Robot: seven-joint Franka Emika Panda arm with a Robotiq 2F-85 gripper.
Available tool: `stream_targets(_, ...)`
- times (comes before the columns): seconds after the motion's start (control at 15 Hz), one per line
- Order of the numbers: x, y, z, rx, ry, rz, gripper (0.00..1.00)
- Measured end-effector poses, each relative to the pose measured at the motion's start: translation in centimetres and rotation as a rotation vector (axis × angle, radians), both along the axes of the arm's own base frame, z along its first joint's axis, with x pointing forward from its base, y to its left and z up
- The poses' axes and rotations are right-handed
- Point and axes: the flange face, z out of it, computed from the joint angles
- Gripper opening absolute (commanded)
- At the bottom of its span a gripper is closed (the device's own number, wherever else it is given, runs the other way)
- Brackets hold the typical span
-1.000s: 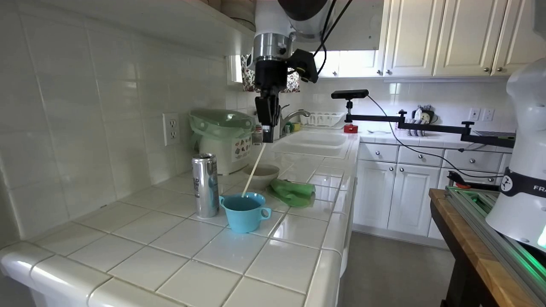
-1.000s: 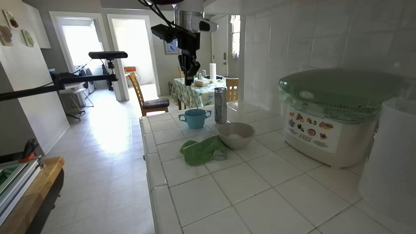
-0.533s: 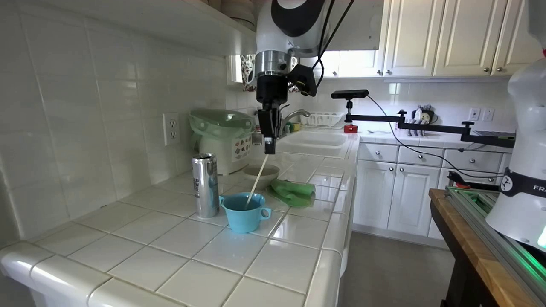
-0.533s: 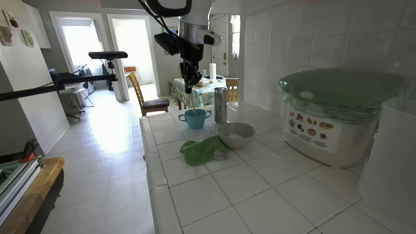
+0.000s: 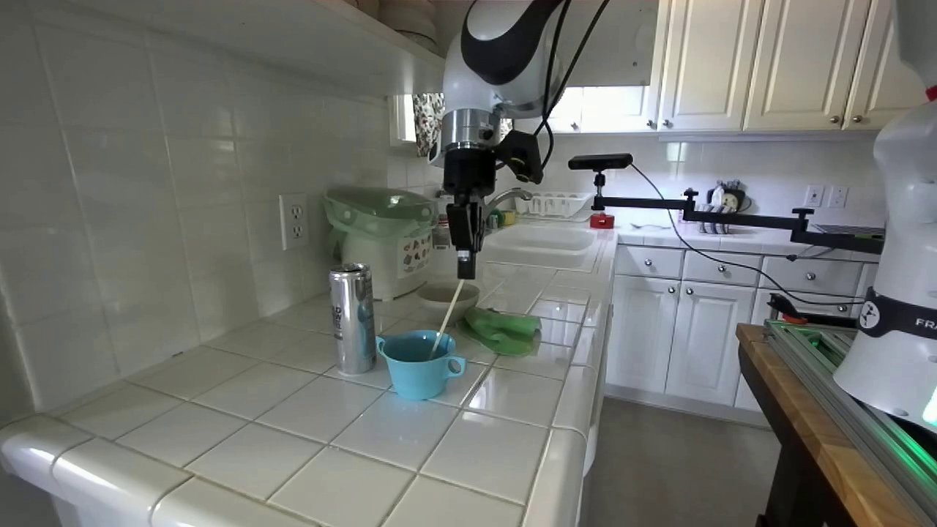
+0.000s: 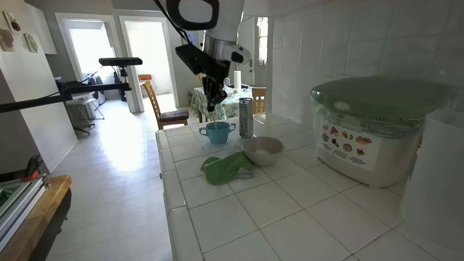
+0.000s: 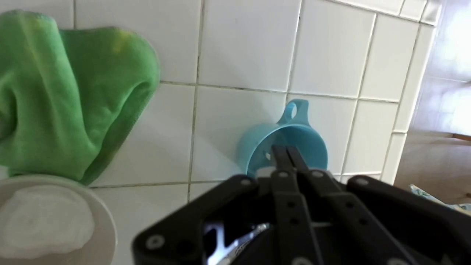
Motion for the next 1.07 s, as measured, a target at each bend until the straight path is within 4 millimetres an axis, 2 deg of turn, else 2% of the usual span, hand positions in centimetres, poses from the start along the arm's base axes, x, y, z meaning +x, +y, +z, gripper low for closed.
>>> stream_targets(0.33,0.1,-1.2,-1.3,0.013,0.014,-0.003,0.01)
stream_targets(0.6,0.1,-1.4,-1.8,0.015,0.02,-0.005,0.02)
stream_targets(0.73,0.1,-1.4,-1.8,0.016,0.021,-0.005,0.27)
stream_targets(1.07,0.1,-1.2,-1.8,0.017,0.021,-0.001,0.63)
